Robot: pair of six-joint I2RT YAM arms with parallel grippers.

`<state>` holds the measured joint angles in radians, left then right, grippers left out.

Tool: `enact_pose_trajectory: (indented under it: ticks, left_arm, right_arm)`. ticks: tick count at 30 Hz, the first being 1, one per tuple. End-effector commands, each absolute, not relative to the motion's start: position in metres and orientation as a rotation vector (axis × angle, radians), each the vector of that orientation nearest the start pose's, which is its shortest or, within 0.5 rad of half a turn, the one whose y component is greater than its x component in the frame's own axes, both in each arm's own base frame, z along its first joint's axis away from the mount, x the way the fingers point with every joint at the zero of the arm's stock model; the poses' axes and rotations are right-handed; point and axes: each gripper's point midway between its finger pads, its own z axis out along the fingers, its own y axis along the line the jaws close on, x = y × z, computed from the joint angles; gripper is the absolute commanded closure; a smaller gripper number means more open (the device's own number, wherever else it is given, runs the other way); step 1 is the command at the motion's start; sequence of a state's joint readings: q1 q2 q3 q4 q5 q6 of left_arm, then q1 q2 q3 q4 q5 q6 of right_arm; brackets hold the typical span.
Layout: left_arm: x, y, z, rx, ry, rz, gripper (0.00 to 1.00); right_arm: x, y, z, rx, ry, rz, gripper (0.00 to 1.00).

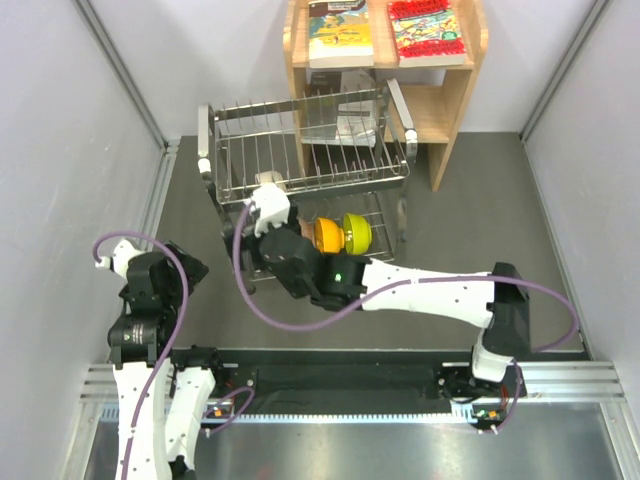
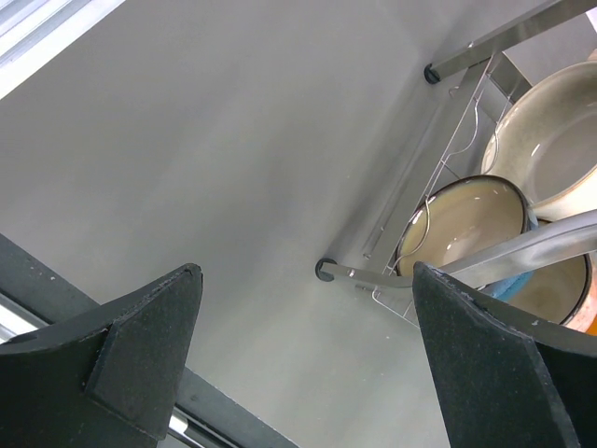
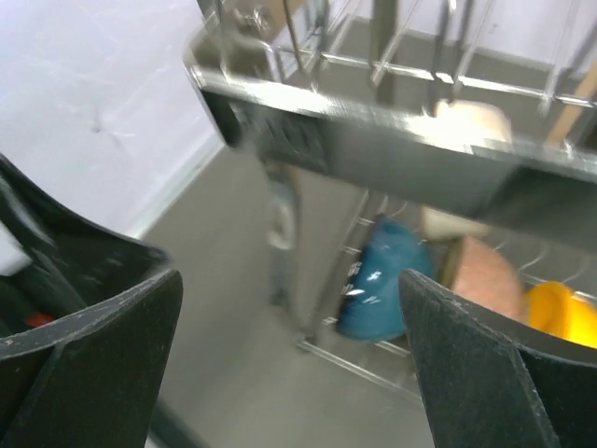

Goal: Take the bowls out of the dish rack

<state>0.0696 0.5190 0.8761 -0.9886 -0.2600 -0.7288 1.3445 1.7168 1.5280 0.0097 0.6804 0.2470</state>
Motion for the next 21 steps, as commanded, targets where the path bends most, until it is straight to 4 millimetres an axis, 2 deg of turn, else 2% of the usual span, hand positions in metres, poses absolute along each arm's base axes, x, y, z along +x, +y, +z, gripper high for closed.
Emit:
enact_pose_trajectory:
  ticks: [1, 5, 8, 9, 12, 14, 18, 21]
  left_arm:
    - [0.187, 0.032, 0.225, -0.952, 1.896, -0.104, 0.01]
    - [0.186, 0.032, 0.227, -0.948, 1.888, -0.108, 0.01]
    - [0.185, 0.031, 0.227, -0.949, 1.887, -0.112, 0.01]
    - [0.185, 0.031, 0.227, -0.948, 1.885, -0.112, 0.01]
    - [0.185, 0.032, 0.227, -0.95, 1.884, -0.112, 0.01]
    - [0.185, 0.032, 0.227, -0.951, 1.882, -0.111, 0.01]
    - [0.186, 0.033, 0.226, -0.954, 1.884, -0.104, 0.01]
    - [0.186, 0.033, 0.226, -0.955, 1.885, -0.102, 0.01]
  right_arm:
    - [0.199, 0.482, 0.286, -0.394, 1.961, 0.61, 0.04]
    - [0.194, 0.483, 0.271, -0.266, 2.042, 0.668, 0.09]
    - [0.201, 0.474, 0.249, -0.231, 2.064, 0.584, 0.12]
    - [0.201, 0.472, 0.236, -0.237, 2.077, 0.552, 0.12]
    - [0.208, 0.471, 0.221, -0.22, 2.072, 0.523, 0.12]
    - [0.211, 0.472, 0.217, -0.217, 2.073, 0.518, 0.12]
    - [0.224, 0.472, 0.204, -0.206, 2.063, 0.451, 0.24]
    - [0.233, 0.47, 0.197, -0.203, 2.054, 0.407, 0.27]
